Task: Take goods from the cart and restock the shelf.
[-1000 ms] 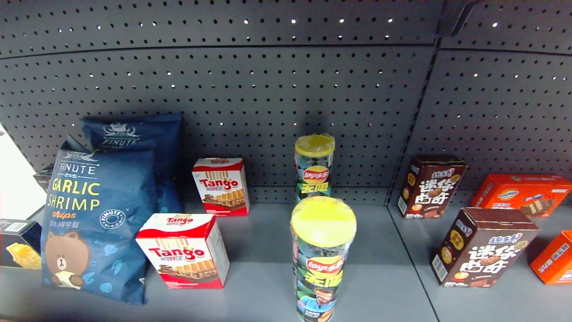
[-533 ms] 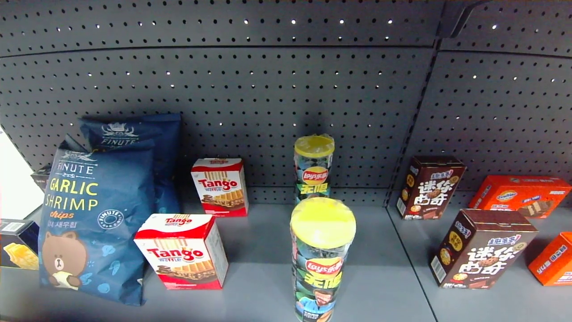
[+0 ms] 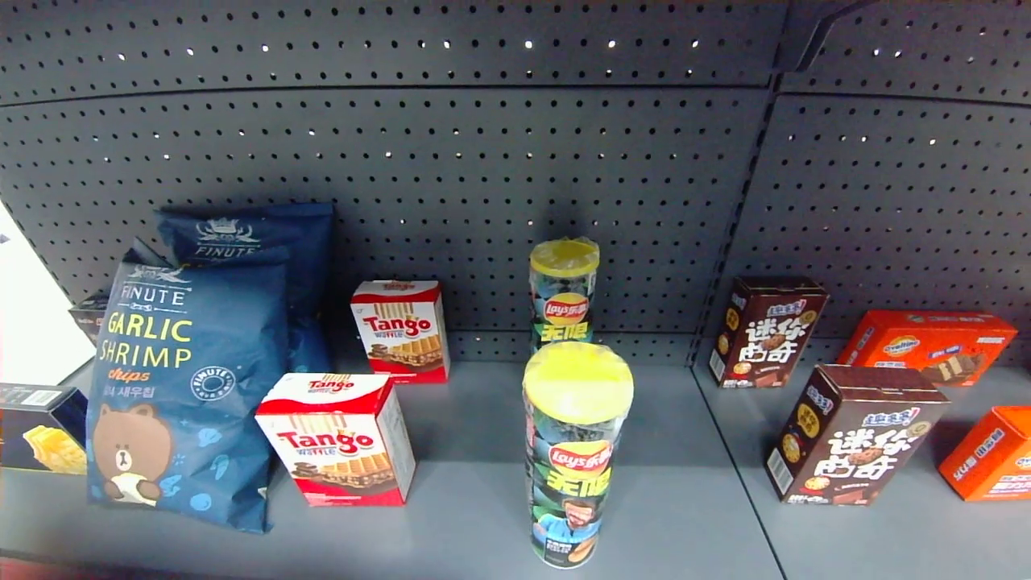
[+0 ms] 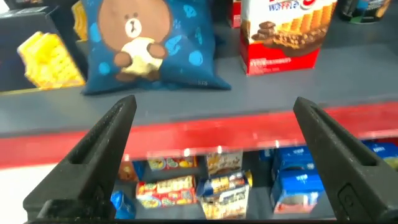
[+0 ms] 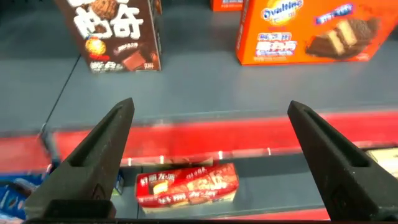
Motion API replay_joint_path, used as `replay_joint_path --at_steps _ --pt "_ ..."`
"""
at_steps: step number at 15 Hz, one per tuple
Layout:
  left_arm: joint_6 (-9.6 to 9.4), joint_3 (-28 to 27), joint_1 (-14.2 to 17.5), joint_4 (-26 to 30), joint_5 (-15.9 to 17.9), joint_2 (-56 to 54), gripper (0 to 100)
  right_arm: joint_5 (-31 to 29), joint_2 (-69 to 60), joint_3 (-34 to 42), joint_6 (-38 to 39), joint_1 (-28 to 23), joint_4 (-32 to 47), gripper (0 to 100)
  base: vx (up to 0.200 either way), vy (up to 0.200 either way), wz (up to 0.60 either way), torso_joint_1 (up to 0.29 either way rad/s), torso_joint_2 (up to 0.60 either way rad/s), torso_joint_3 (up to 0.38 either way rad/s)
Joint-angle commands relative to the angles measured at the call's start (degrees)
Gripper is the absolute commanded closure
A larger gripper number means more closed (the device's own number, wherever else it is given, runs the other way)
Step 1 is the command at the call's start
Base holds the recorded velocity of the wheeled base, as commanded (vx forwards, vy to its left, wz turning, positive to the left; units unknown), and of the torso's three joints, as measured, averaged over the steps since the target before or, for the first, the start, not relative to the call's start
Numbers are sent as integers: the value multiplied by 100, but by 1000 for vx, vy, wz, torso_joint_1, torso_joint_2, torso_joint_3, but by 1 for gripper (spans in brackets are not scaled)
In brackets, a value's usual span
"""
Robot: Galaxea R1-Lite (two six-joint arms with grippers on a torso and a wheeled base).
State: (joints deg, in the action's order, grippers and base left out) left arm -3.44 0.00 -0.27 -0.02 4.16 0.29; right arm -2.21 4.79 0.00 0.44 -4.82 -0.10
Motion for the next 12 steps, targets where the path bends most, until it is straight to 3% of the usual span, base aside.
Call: replay_joint_path --at_steps 1,3,5,12 --pt "-8 0 0 2 6 -3 0 1 13 0 0 -2 1 0 0 0 0 0 0 0" --pt "-25 0 0 2 15 -3 0 1 13 0 0 -2 1 0 0 0 0 0 0 0" --pt "1 0 0 2 -3 -3 0 1 13 0 0 -2 1 0 0 200 0 2 0 2" --pt "-25 0 0 2 6 -3 0 1 13 0 0 -2 1 0 0 0 0 0 0 0"
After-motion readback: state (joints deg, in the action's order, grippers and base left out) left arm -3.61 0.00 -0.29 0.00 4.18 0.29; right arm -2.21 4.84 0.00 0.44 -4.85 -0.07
